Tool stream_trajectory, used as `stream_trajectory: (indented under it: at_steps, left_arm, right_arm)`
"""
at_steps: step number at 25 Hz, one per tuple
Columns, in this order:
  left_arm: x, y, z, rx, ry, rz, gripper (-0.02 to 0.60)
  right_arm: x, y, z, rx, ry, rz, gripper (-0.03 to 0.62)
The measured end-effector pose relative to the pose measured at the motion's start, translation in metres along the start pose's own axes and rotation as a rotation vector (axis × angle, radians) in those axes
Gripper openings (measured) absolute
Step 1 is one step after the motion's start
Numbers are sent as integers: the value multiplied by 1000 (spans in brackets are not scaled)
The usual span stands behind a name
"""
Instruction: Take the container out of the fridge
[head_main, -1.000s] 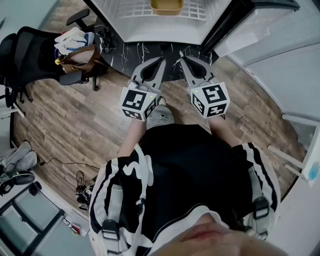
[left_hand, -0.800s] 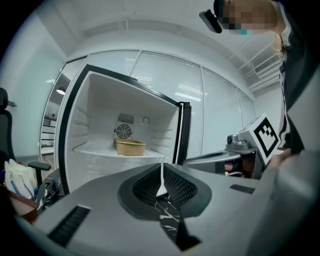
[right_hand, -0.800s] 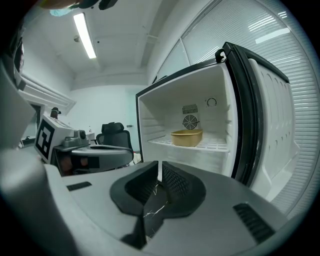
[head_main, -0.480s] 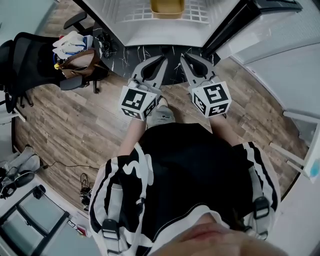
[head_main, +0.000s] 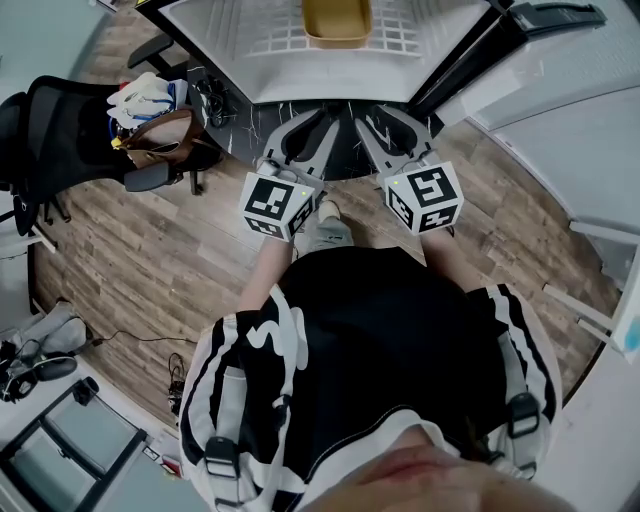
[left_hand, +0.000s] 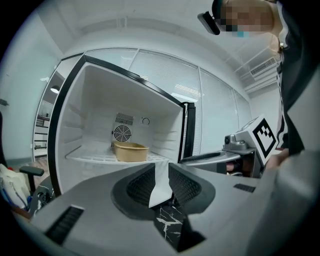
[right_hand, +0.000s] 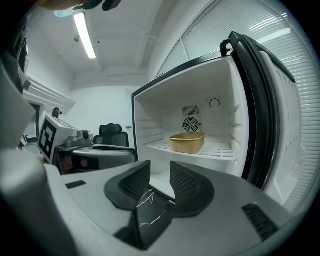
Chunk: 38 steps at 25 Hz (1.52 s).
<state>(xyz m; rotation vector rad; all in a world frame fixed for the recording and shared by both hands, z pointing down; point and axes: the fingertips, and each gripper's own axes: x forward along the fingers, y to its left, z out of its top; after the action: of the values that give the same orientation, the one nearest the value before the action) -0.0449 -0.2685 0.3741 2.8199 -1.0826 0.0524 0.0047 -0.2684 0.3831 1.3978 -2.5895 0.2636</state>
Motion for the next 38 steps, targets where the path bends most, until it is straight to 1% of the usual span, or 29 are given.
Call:
stream_trajectory:
  at_steps: [4,8,11,15,20,28,38]
  left_arm:
    - [4,8,1,5,-7,-4,87]
    - [6,16,1,7,4,0,100]
    - [7,21,1,8,9,5,124]
    - [10,27,1,7,7,-3,133]
    - [15,35,-2,9,20,-15,141]
    - [21,51,-1,13,15,-20,161]
    - [32,61,-4,13,23,-36,166]
  right_arm:
    - [7,-4,1,3,-3,-8,121]
    - [13,-4,5,5,-14,-7,140]
    - [16,-5,6,6,-17,-10,156]
    - [23,-9,5,10,-10,-22,167]
    - [29,-16,7,17,-13,-40,175]
    - [42,-26,6,24,-5,-77,183]
    - [52,-34,8,29,-15,-100,184]
